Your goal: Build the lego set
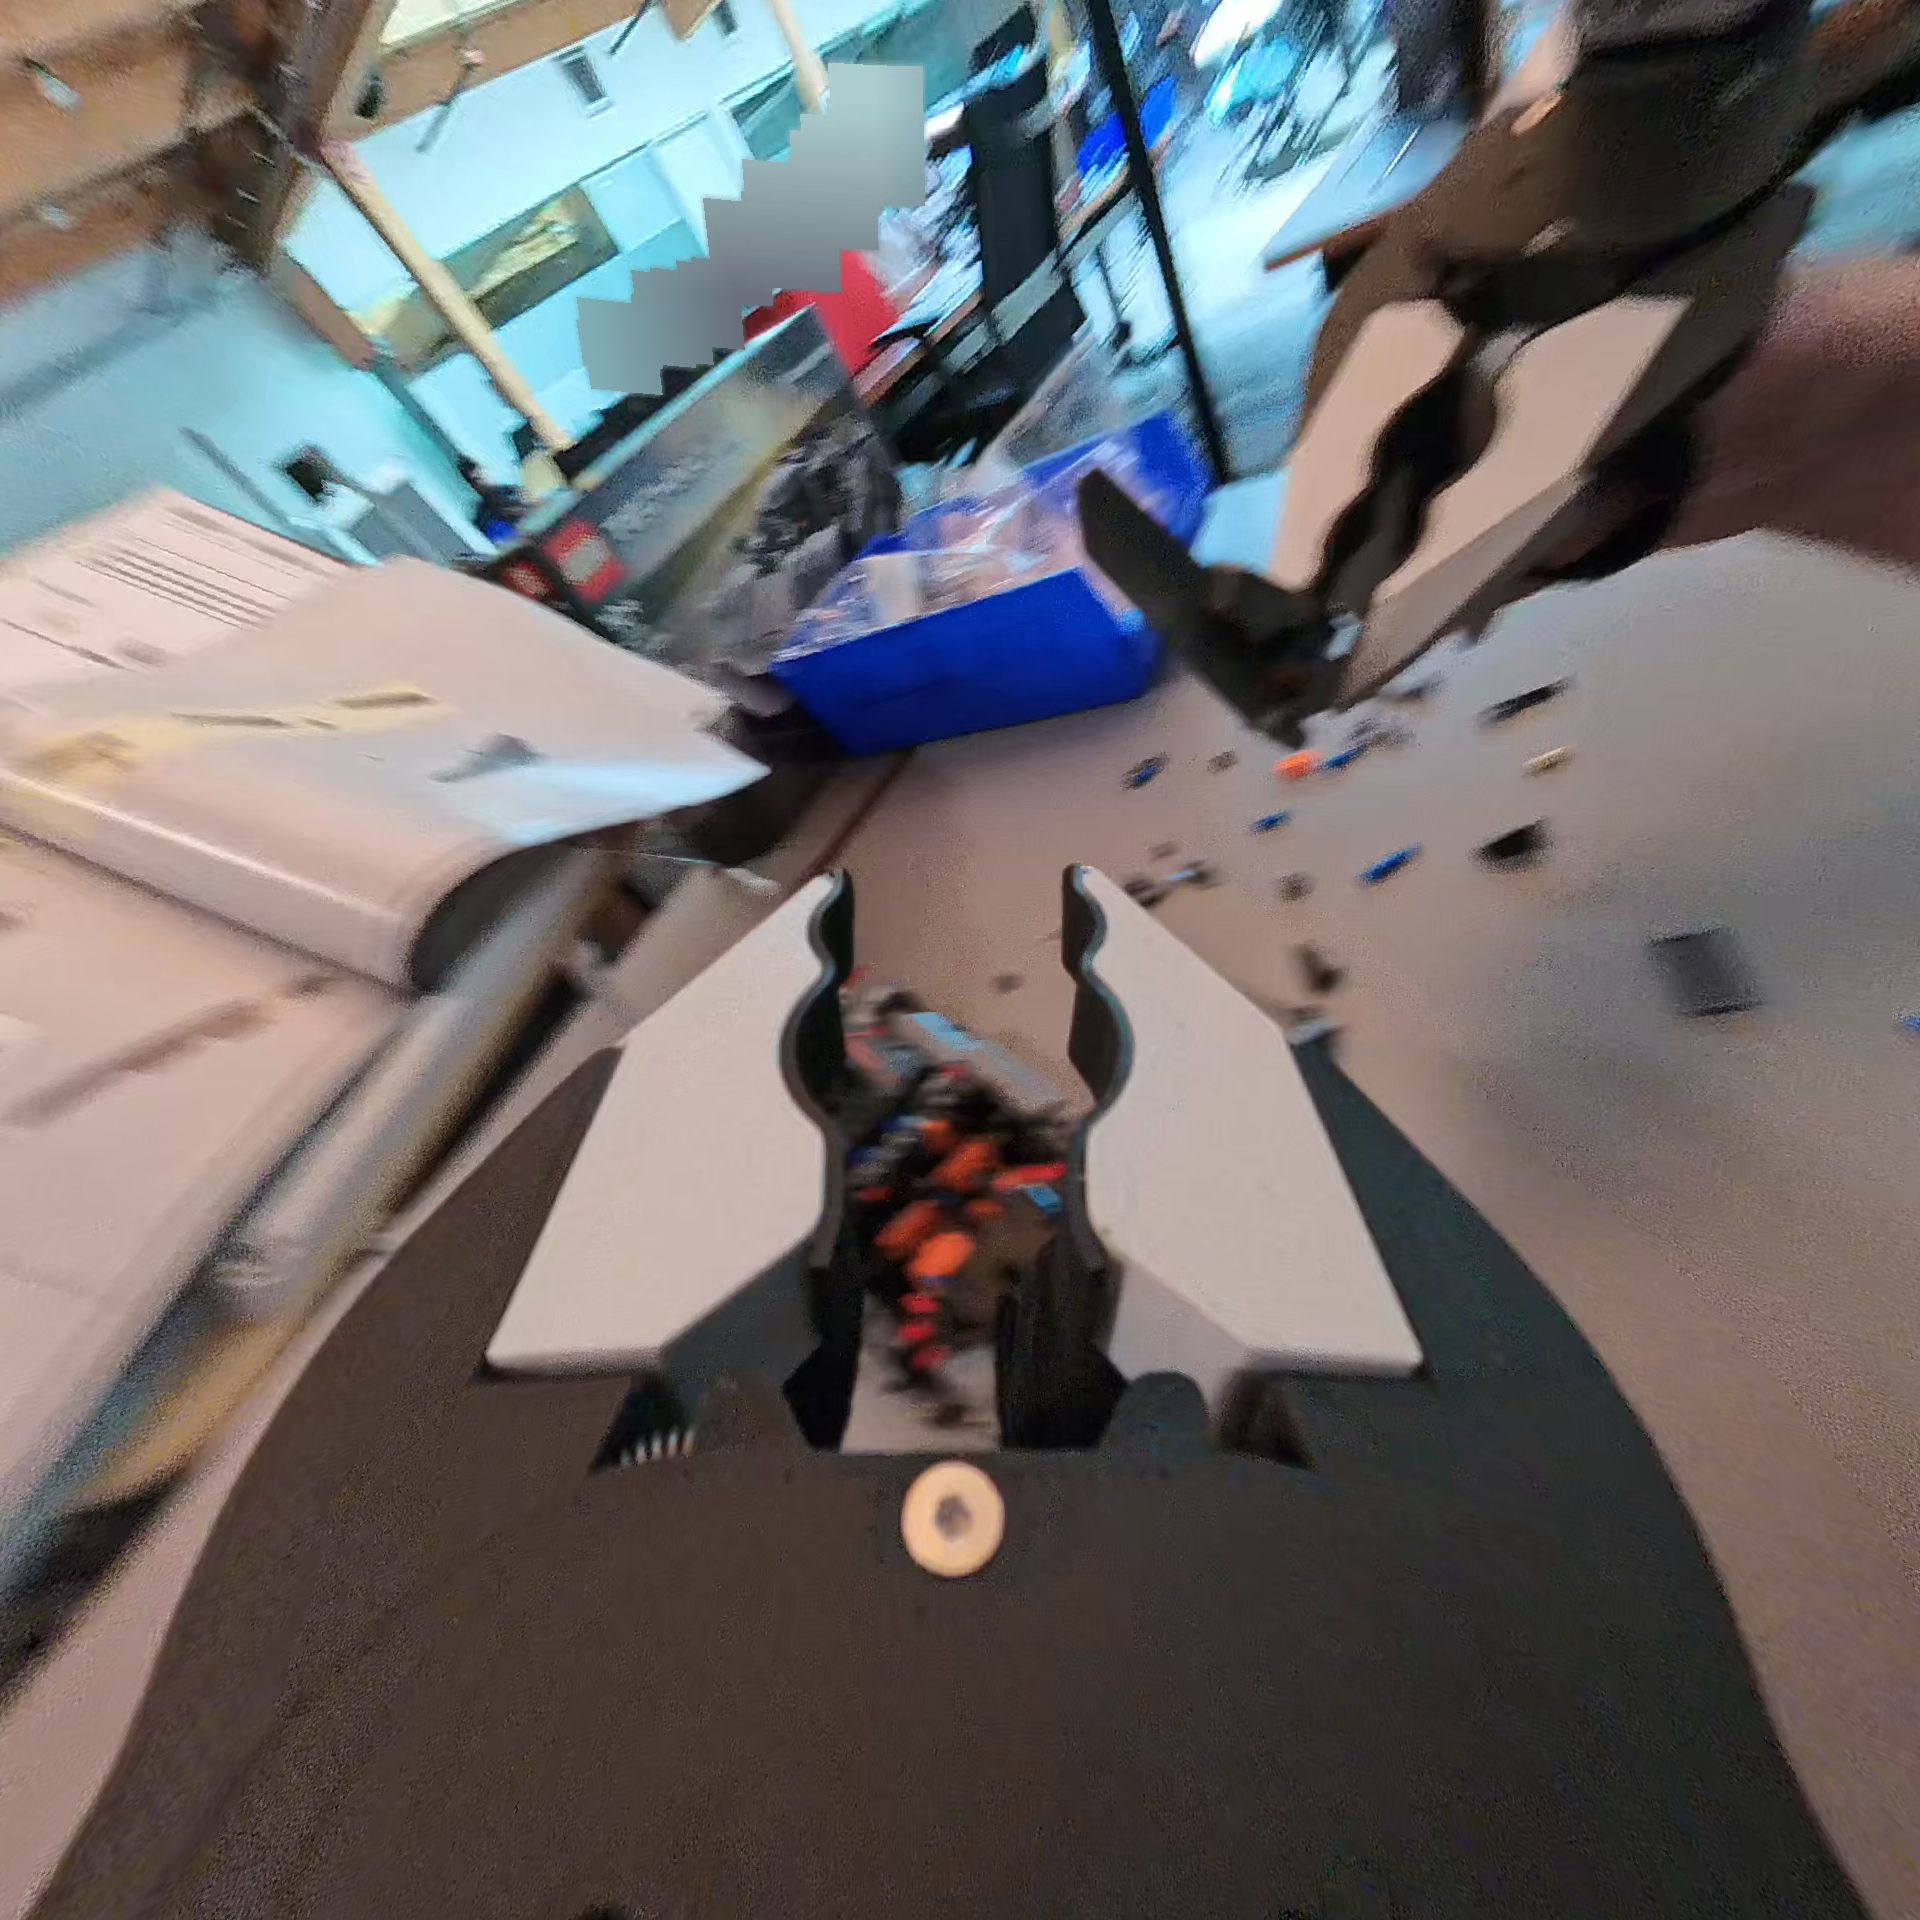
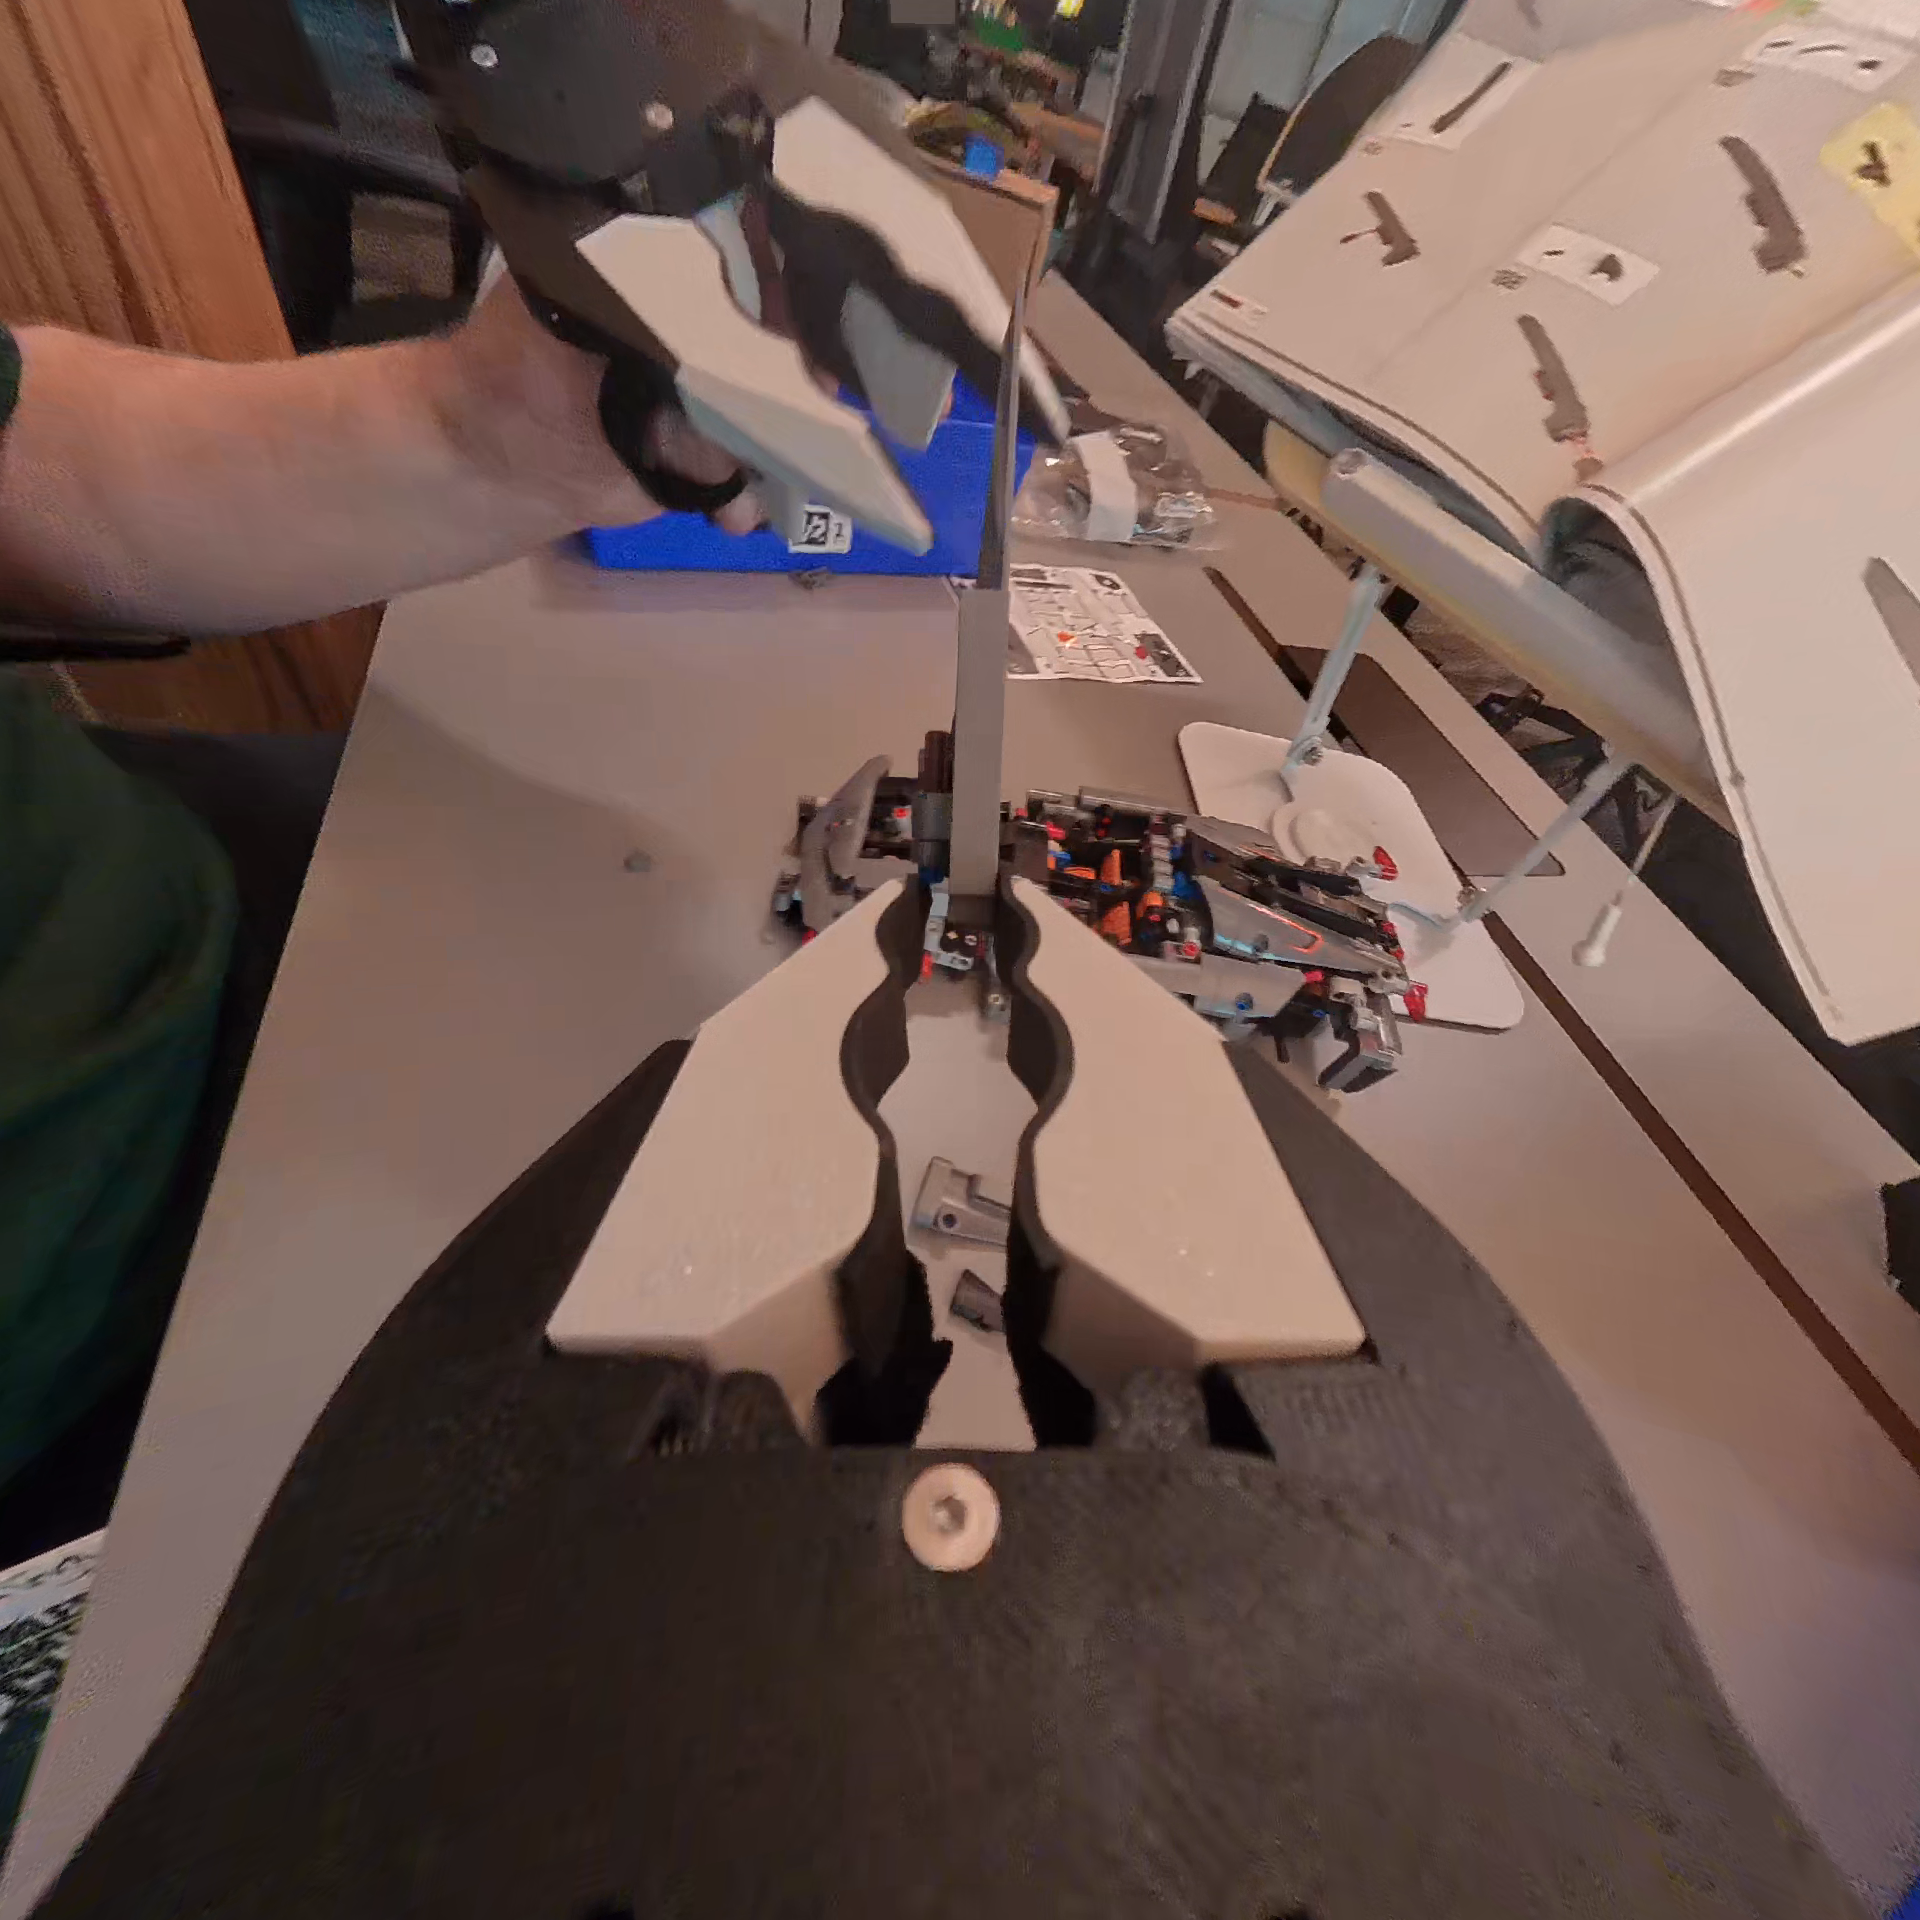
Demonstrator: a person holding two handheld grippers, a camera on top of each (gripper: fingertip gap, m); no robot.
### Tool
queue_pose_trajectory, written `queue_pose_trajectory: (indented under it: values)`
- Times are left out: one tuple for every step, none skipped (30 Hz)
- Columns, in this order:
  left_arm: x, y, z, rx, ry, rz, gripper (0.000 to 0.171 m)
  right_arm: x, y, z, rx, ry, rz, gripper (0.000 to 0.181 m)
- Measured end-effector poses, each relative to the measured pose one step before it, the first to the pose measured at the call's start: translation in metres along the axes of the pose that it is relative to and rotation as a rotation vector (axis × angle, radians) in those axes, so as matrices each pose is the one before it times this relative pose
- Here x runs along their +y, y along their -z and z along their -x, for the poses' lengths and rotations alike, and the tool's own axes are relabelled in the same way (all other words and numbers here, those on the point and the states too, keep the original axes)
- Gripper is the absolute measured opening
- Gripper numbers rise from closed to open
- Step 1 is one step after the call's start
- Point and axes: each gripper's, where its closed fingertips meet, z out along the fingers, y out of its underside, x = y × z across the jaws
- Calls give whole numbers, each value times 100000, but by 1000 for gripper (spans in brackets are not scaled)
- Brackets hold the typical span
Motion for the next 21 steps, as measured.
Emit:
queue_pose_trajectory:
  values:
    - [-70, -855, 1669, -4537, -8890, 4253, 38, 390, 40, -623, 602, -1712, -1266, 5]
    - [161, -1251, 1554, -3333, -7836, 5045, 38, 470, -37, -532, 702, -813, -652, 5]
    - [371, -1486, 1582, -3565, -7456, 5990, 41, 578, -126, -493, 911, -468, -24, 5]
    - [292, -1641, 1261, -2022, -6668, 4828, 41, 605, -187, -301, 223, -423, 460, 5]
    - [270, -1701, 1060, -1007, -5381, 3735, 43, 476, -218, -117, -148, 312, -87, 5]
    - [440, -1698, 983, -835, -4055, 4124, 44, 445, -208, -155, 435, -201, -95, 5]
    - [394, -1613, 798, -339, -3551, 4051, 44, 484, -195, -127, 216, -901, 370, 5]
    - [307, -1487, 671, -608, -4846, 3439, 45, 497, -142, -81, 58, -612, 719, 5]
    - [385, -1383, 636, -1179, -5465, 3422, 43, 378, -64, -58, 80, -220, 536, 5]
    - [512, -1348, 422, -51, -3744, 3551, 42, 285, -8, 41, -549, -276, 254, 5]
    - [641, -1270, 310, 256, -2379, 4435, 44, 268, 29, 82, -924, -368, 351, 5]
    - [540, -1051, 184, -87, -3310, 3849, 41, 334, 44, -5, -520, -269, 561, 5]
    - [333, -861, -94, 854, -3276, 2407, 37, 310, 80, -76, -153, -297, 312, 5]
    - [321, -730, -133, 1000, -1574, 2376, 37, 245, 109, -47, -456, -652, -110, 5]
    - [300, -531, -88, 433, -764, 2265, 35, 164, 107, -1, -591, -685, -191, 5]
    - [239, -345, -61, 2, -648, 1355, 29, 110, 117, -23, -165, -239, -113, 5]
    - [271, -252, -9, -150, 297, 1180, 25, 71, 86, -36, 25, -162, -57, 5]
    - [264, -172, -69, 407, 1080, 985, 22, 11, 48, -2, -90, -238, -173, 5]
    - [108, -47, -40, 176, 646, -279, 18, -3, 18, 17, -137, -85, -170, 5]
    - [114, -15, 0, 144, 429, -601, 16, 1, -12, 36, -170, 147, 74, 5]
    - [240, -41, -62, 1033, 1737, 117, 16, 33, -41, 70, -377, 178, 166, 5]
